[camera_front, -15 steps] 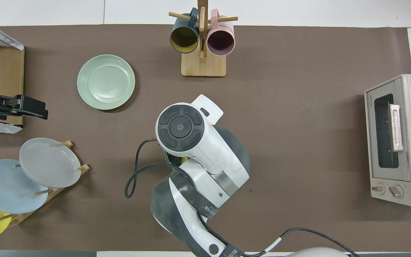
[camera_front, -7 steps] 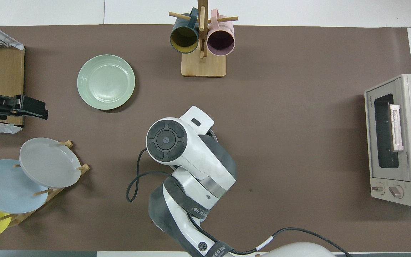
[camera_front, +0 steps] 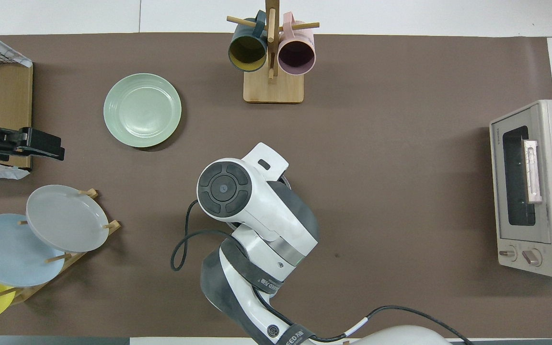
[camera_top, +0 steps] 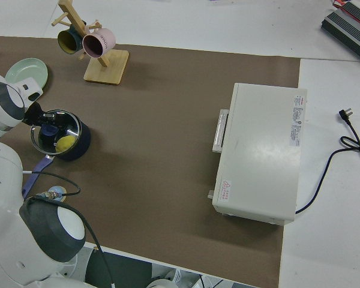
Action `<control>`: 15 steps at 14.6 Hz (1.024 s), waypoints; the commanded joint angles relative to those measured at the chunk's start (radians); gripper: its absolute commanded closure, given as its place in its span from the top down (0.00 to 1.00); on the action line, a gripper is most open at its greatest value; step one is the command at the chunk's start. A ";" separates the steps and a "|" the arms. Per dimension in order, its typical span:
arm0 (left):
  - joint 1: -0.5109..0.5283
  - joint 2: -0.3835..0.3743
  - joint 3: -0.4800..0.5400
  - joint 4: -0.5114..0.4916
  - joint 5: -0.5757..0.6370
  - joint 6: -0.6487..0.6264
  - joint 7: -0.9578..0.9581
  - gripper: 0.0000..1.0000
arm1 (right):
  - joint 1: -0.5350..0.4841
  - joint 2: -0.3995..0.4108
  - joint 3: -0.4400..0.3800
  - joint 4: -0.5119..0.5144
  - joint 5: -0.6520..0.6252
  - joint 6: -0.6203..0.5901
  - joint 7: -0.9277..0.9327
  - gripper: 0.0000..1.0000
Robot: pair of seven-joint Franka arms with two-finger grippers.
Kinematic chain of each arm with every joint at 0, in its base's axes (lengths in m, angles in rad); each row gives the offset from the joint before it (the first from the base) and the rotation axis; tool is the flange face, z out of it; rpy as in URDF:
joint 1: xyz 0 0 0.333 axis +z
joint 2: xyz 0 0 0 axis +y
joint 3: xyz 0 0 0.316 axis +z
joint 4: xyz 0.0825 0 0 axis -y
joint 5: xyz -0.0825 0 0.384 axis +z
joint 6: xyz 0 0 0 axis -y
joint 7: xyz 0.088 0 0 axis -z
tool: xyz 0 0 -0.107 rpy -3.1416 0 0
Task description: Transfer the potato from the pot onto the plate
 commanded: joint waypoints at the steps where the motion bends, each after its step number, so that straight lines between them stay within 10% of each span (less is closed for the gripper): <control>1: 0.007 -0.009 -0.005 -0.006 0.016 -0.010 -0.007 1.00 | -0.006 -0.040 -0.001 -0.013 -0.012 -0.023 -0.001 0.09; 15: -0.031 -0.022 -0.016 -0.021 0.014 0.001 -0.006 1.00 | -0.356 -0.356 -0.010 -0.033 -0.015 -0.434 -0.568 0.00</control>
